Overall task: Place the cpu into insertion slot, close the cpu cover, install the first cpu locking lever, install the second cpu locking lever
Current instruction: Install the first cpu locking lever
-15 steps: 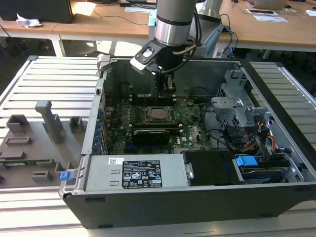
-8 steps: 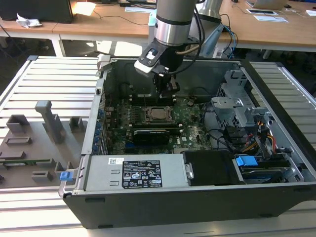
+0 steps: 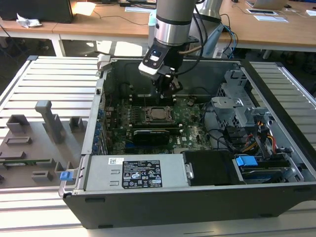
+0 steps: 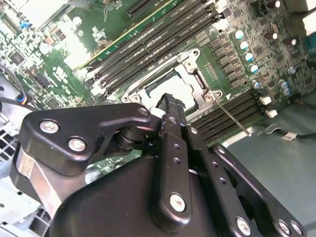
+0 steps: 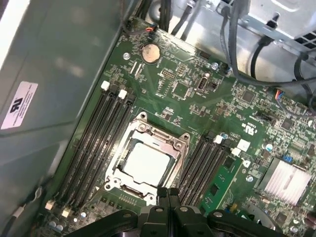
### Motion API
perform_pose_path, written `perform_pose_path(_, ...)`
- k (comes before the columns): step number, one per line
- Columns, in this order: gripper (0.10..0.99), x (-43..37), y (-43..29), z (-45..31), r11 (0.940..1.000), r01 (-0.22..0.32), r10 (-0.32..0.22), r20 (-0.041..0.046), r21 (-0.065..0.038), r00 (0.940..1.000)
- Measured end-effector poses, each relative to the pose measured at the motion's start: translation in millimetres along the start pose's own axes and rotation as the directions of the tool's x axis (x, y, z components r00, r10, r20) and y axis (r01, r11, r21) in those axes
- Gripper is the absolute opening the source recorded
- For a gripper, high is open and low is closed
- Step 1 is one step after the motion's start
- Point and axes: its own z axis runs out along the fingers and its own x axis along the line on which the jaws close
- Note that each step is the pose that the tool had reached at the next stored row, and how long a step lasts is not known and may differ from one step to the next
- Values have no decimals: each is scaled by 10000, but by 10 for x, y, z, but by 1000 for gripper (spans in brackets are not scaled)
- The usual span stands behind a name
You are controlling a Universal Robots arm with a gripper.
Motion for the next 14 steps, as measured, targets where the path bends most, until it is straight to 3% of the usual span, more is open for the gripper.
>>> perform_pose_path(8,106,0,0,0,9938,1113,-1112,74,-25,9938)
perform_pose_path(11,106,0,0,0,9876,1571,-1571,105,-34,9875)
perform_pose_path(14,106,0,0,0,9770,2134,-2133,145,-42,9769)
